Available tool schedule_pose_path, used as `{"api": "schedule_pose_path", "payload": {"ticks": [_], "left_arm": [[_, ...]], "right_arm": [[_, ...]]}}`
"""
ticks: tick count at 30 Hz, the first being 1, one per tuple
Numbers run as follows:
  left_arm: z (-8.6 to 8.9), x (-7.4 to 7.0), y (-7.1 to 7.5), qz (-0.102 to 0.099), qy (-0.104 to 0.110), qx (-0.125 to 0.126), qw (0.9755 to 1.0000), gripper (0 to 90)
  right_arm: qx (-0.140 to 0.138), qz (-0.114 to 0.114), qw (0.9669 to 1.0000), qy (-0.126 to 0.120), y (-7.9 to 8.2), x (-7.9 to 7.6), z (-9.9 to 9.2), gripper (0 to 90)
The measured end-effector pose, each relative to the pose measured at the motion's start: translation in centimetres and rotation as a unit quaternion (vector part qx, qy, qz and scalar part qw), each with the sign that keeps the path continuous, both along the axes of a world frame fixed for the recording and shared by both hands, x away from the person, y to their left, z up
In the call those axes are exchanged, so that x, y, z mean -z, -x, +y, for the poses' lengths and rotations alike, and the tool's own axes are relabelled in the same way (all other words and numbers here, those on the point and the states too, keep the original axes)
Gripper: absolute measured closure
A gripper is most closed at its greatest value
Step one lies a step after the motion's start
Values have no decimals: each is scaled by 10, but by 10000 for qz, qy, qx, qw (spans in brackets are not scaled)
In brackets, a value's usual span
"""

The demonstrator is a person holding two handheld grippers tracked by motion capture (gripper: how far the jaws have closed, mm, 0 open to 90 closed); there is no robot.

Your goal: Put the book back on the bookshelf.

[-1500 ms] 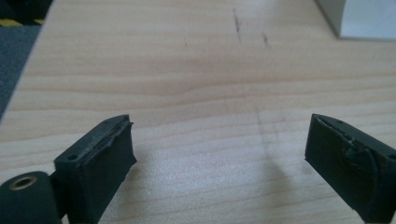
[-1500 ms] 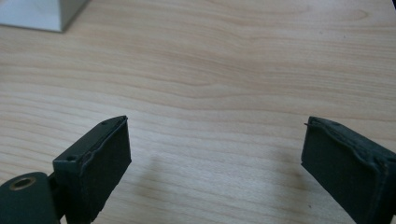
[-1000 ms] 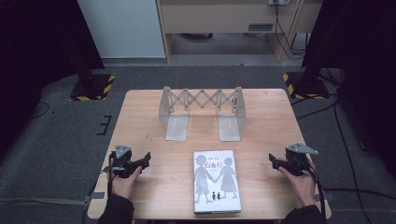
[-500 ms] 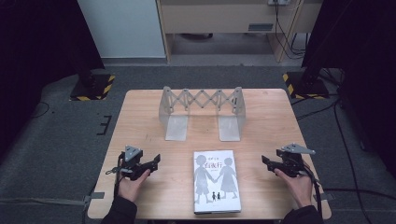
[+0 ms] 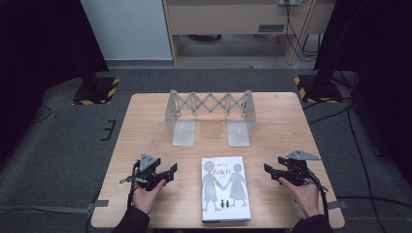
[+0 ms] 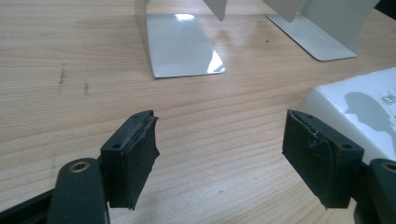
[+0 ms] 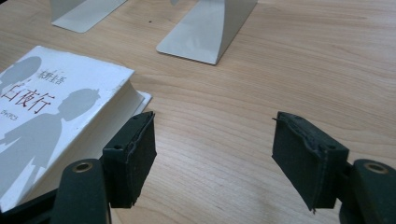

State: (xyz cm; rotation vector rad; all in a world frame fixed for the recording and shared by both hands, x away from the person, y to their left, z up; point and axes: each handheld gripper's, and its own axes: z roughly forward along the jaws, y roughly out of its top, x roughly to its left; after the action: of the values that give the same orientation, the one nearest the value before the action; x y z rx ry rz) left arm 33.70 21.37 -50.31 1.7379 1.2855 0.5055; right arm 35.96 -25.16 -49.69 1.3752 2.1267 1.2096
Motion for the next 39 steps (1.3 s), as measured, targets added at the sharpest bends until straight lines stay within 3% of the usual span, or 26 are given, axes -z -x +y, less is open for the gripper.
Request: {"api": "schedule_pose_path", "payload": {"ticks": [8,25,39], "left_arm": [[-15,0,4,44,45,422,9991,283],[-37,2,10,57,150,746,9971,271],[-58,6,15,212,140,1104,9936,268]], "right_arm": [[-18,12,9995,-327,3,2,8,312],[-413,143,9978,-498,9,2,34,339],[-625,314,9958,-590,13,8,53,347]]}}
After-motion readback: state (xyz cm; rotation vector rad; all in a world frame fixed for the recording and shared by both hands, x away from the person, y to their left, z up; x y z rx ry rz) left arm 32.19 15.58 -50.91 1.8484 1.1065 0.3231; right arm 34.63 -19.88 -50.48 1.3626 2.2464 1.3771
